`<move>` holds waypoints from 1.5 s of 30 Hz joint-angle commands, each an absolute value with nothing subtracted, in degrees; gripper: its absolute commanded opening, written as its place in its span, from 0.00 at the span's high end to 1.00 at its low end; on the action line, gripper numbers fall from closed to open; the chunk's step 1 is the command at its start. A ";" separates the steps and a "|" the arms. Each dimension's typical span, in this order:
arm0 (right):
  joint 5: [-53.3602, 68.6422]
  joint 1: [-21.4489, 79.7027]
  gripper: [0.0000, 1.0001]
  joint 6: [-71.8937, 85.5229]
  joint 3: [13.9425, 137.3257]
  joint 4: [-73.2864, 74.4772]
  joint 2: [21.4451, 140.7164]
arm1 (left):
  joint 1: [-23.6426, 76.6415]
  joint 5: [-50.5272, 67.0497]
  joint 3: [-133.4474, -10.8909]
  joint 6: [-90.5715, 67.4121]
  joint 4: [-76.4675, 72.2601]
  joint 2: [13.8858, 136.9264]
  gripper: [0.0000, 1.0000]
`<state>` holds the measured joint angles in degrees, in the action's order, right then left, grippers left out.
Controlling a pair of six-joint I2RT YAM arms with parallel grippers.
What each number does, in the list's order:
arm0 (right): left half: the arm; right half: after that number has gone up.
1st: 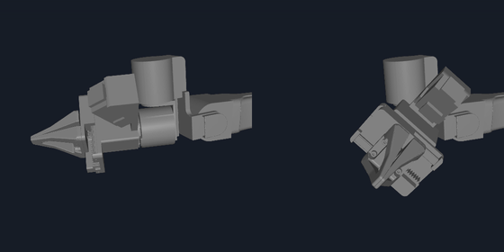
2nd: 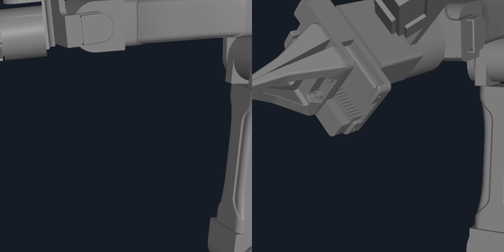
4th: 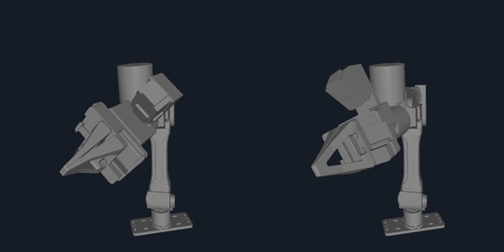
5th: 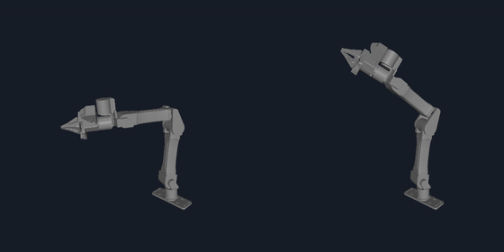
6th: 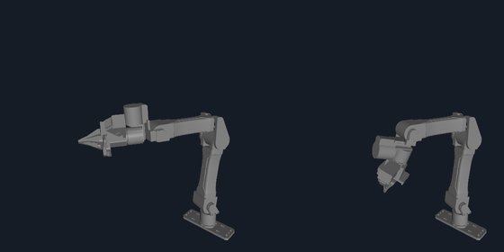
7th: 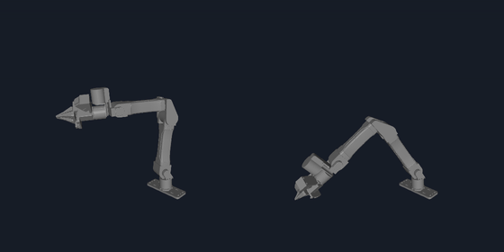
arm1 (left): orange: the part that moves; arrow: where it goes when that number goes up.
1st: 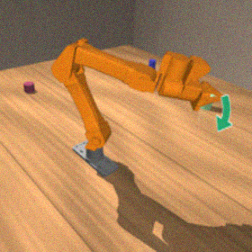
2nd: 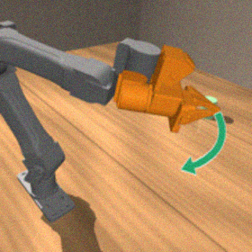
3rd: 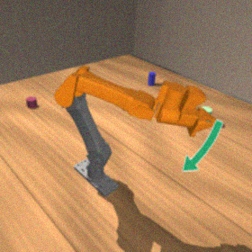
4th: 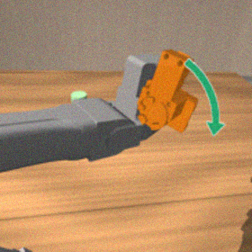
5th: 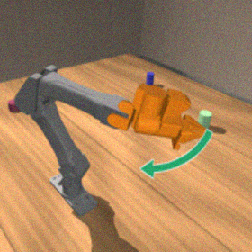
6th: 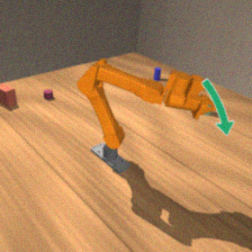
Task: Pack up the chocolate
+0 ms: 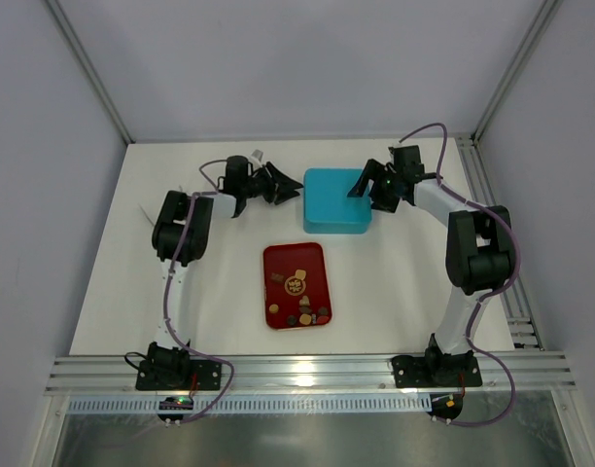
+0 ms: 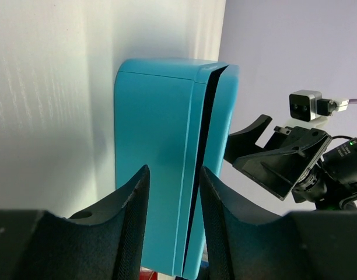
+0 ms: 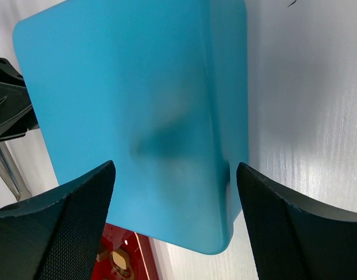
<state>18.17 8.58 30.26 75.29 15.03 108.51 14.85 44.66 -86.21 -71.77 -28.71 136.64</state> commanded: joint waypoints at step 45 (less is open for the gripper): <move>18.89 7.91 0.13 31.46 72.60 15.91 102.31 | 16.26 46.05 -80.42 -68.03 -32.26 126.74 0.44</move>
